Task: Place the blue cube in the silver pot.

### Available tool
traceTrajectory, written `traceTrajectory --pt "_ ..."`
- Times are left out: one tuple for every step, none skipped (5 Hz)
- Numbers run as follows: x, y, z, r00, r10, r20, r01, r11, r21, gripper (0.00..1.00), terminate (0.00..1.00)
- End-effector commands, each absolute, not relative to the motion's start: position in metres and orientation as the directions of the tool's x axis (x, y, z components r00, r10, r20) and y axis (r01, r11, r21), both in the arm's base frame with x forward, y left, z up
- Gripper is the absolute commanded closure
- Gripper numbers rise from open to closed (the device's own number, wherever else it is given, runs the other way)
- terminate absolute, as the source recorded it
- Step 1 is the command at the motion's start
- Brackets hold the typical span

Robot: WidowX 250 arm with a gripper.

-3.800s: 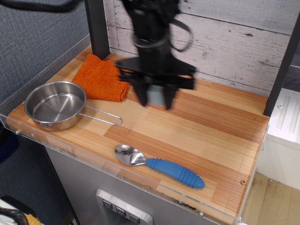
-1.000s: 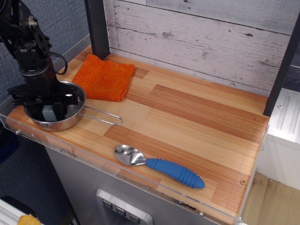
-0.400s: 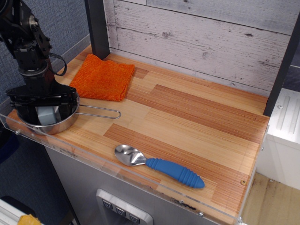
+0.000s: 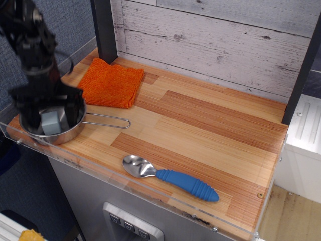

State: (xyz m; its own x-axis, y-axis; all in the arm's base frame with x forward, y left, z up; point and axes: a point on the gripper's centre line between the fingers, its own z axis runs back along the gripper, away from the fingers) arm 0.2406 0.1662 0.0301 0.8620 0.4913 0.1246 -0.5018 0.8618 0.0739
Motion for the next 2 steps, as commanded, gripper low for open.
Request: traceTrajectory --pt "0.256 0.157 0.108 0.873 0.395 0.287 -0.442 0.888 0.125 0.0 0.0" --pt "0.26 0.146 0.126 0.875 0.355 0.328 -0.406 0.908 0.1 0.0 0.0"
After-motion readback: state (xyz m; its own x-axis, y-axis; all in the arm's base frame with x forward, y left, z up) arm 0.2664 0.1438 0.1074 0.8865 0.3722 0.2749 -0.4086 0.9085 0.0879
